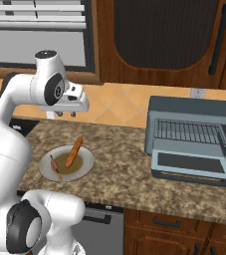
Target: Pick up the kebab skewer and baguette bread, and place them inside the toaster oven. Close the toaster oven door and start by setting the timer.
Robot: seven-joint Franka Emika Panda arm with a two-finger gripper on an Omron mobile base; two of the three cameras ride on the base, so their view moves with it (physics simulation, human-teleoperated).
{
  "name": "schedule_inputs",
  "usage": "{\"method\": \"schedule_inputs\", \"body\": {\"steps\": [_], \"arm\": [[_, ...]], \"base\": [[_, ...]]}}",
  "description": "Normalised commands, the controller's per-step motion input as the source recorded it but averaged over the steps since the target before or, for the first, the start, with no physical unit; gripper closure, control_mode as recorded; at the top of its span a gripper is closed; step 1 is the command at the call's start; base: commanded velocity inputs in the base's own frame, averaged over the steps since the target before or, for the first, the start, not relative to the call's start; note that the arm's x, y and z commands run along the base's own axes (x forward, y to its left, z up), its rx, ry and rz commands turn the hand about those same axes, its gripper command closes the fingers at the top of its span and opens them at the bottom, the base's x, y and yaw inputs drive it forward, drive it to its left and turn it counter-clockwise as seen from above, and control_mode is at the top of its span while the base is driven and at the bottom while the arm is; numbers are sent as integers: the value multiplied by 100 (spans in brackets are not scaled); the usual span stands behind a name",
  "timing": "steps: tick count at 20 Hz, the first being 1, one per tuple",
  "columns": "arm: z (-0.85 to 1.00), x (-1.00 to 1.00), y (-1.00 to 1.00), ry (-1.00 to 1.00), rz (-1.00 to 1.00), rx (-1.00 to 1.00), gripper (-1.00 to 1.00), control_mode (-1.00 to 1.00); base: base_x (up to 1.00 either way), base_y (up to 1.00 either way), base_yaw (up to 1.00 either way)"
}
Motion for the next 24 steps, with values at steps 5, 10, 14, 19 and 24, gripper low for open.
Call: {"method": "schedule_inputs", "body": {"steps": [5, 10, 14, 19, 24], "arm": [[0, 0, 0, 0, 0, 0, -100, 100], [0, 0, 0, 0, 0, 0, -100, 100], [0, 0, 0, 0, 0, 0, -100, 100], [0, 0, 0, 0, 0, 0, -100, 100], [0, 0, 0, 0, 0, 0, -100, 100]], "base": [[0, 0, 0], [0, 0, 0], [-31, -43, 0], [-10, -71, -2], [27, -19, -11]]}}
